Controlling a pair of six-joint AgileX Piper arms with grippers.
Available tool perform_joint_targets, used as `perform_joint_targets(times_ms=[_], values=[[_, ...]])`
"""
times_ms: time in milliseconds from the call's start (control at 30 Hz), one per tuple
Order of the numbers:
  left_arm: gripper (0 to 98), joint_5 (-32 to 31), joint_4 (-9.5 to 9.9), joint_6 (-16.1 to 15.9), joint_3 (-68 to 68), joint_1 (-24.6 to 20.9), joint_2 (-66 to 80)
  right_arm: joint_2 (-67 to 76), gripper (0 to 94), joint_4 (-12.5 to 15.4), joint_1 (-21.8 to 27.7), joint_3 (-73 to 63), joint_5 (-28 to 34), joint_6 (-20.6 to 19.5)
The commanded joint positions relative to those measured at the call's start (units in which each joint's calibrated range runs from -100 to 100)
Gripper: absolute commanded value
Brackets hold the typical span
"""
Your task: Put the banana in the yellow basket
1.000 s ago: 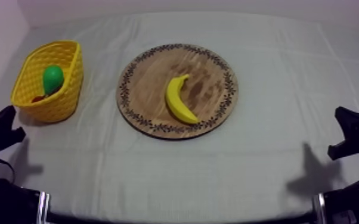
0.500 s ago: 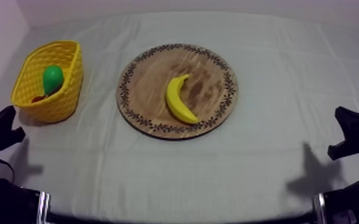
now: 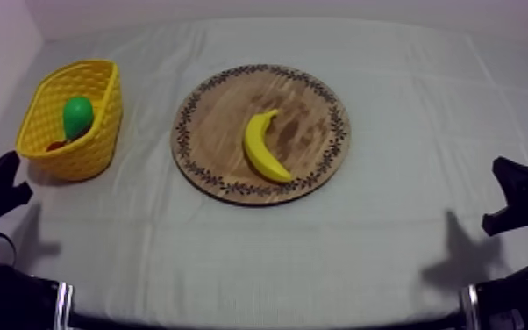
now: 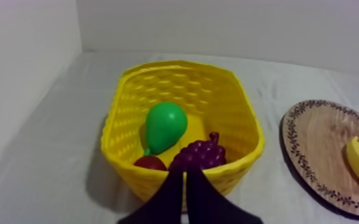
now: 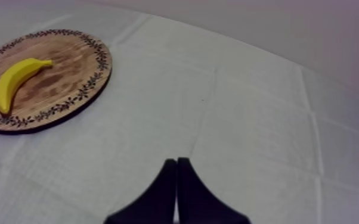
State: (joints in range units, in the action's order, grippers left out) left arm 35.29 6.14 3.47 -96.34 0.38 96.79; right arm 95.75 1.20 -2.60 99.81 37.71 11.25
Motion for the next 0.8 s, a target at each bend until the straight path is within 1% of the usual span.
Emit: perform_joint_targets(times_ms=[0,300,433,600,767], values=[[0.0,0.06,0.22,0.61,1.89,0.19,-2.10,0.00,0.3,-0.01,0.00,-0.03,-0.05,0.01],[0.0,2.69,0.65,2.76,18.45,2.62,-15.48,0.00,0.3,-0.01,0.00,-0.03,-0.05,0.01],[0.0,5.64,1.26,3.64,28.02,4.34,-23.00,0.00,0.3,-0.01,0.00,-0.03,-0.05,0.01],[0.0,10.27,1.62,3.93,41.18,6.61,-33.03,0.00,0.3,-0.01,0.00,-0.03,-0.05,0.01],[0.0,13.55,2.64,5.18,54.17,9.12,-42.35,0.00,0.3,-0.01,0.00,-0.03,-0.05,0.01]])
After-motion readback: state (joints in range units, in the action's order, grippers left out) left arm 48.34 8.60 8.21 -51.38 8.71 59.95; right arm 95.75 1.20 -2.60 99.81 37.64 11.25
